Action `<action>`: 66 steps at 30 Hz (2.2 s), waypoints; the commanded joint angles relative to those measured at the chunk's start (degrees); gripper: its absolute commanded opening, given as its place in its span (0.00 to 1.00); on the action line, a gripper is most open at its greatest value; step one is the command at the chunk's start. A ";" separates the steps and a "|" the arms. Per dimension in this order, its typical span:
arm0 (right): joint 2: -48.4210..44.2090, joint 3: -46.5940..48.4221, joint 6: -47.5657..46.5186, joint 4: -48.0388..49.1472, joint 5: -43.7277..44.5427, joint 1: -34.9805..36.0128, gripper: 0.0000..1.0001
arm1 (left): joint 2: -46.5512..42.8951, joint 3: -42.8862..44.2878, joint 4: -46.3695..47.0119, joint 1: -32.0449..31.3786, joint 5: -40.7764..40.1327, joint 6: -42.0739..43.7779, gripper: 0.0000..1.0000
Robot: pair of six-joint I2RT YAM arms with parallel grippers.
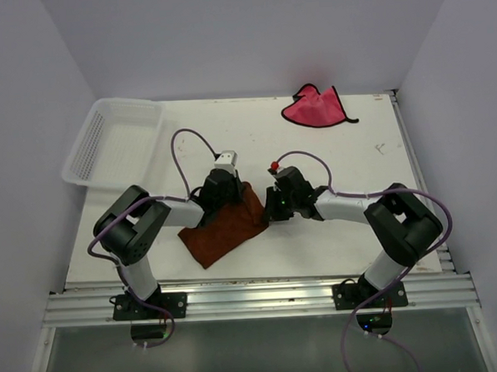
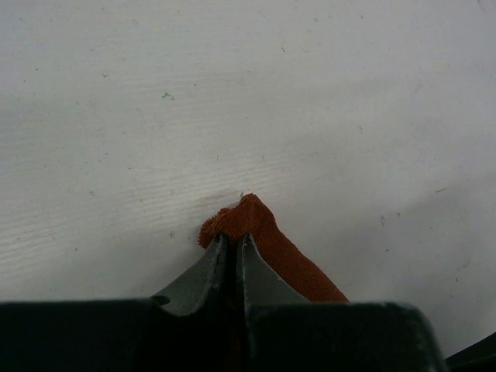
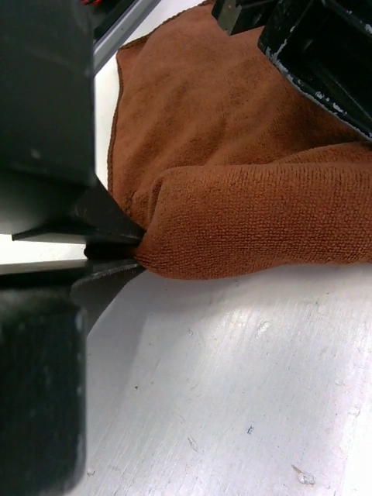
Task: Roll the towels
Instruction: Roll the towel
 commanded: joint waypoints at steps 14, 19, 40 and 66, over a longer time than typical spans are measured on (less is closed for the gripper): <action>-7.11 -8.59 -6.30 4.95 3.96 0.85 0.00 | -7.51 3.74 -10.42 1.79 -1.00 0.52 0.08; -10.19 -8.33 -8.76 3.73 6.60 2.00 0.00 | -9.70 5.77 -15.26 1.79 -0.38 -2.12 0.32; -13.89 -6.40 -15.09 -2.94 19.87 11.48 0.00 | -38.80 -21.63 -16.09 2.67 9.00 -17.84 0.29; -12.75 -1.65 -21.51 -14.55 41.05 26.68 0.00 | -25.79 -15.86 -21.77 -1.20 -0.47 -14.96 0.04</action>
